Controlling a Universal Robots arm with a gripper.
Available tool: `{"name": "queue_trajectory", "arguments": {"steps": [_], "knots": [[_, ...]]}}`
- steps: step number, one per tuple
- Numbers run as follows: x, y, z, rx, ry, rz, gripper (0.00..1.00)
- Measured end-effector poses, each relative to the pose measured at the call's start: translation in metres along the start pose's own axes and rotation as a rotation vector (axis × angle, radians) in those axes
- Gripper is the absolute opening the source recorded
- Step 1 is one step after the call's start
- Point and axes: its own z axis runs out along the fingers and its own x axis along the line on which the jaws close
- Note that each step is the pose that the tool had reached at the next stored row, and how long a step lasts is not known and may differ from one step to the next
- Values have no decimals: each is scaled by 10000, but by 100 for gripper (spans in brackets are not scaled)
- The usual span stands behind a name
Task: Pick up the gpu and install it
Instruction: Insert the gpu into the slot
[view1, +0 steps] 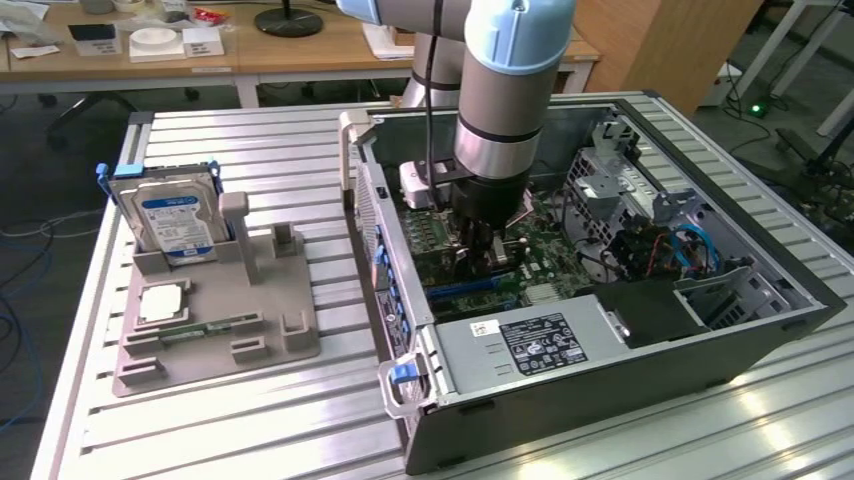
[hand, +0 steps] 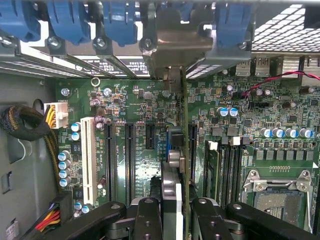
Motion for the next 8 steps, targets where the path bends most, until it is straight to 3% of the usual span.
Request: {"name": "queue_trajectory", "arguments": {"steps": [8], "knots": [[0, -16, 2, 5, 20, 265, 28]]}}
